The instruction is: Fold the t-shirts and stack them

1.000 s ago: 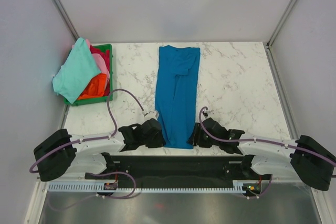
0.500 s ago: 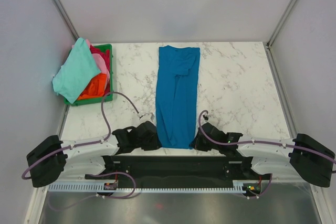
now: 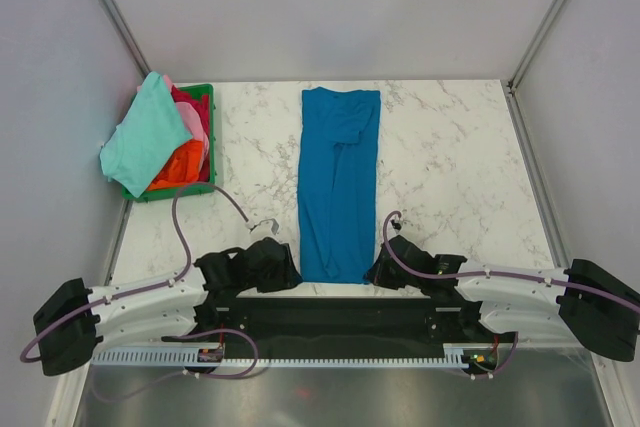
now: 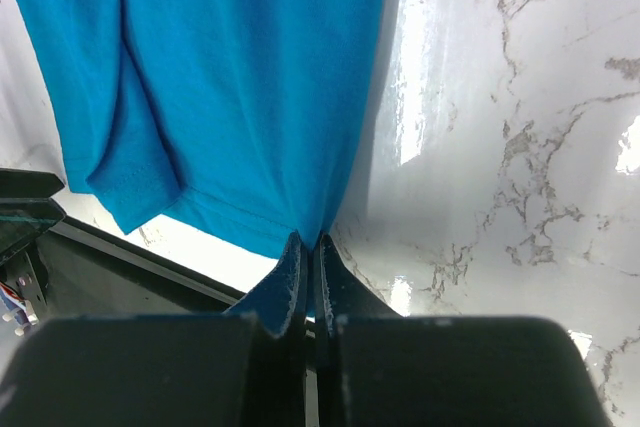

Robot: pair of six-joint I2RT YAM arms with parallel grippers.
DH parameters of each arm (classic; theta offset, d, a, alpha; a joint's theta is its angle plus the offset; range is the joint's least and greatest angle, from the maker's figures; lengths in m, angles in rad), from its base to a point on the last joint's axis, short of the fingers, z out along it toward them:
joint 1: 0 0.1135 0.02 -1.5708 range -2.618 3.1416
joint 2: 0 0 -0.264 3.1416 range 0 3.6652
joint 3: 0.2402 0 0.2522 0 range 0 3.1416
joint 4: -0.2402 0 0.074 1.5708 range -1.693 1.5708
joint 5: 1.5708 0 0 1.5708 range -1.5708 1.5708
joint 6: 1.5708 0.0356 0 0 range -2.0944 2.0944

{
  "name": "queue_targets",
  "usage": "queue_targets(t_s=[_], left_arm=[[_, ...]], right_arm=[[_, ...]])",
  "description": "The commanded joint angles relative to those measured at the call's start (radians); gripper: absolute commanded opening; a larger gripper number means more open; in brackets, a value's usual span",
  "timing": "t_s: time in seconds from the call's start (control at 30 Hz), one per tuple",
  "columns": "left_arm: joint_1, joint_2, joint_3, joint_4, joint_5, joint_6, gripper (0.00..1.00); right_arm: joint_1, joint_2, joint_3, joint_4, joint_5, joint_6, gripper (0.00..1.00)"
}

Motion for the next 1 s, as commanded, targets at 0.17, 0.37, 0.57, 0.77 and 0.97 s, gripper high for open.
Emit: queue_targets(t_s=[0.17, 0.37, 0.57, 0.77, 0.97], left_arm=[[-0.010, 0.076, 0.118, -0.014, -0.078, 0.063, 0.70], [-0.010, 0.275, 0.133, 0.138, -0.043, 0.094, 0.68], [-0.011, 0.409, 0.135, 0.158, -0.038, 0.080, 0.35], [-0.011, 0.222, 0.022, 0.065, -0.047, 0.041, 0.23], [-0.011, 0.090, 0.002, -0.014, -0.037, 0.034, 0.24]], right_arm=[[0.005, 0.030, -0.032, -0.108, 0.036, -0.022, 0.00], [0.004, 0.032, -0.038, -0.104, 0.034, -0.026, 0.00], [0.005, -0.001, -0.055, -0.116, 0.037, -0.016, 0.00], [0.005, -0.059, -0.069, -0.164, 0.067, -0.010, 0.00], [0.005, -0.041, -0.061, -0.171, 0.071, -0.010, 0.00]])
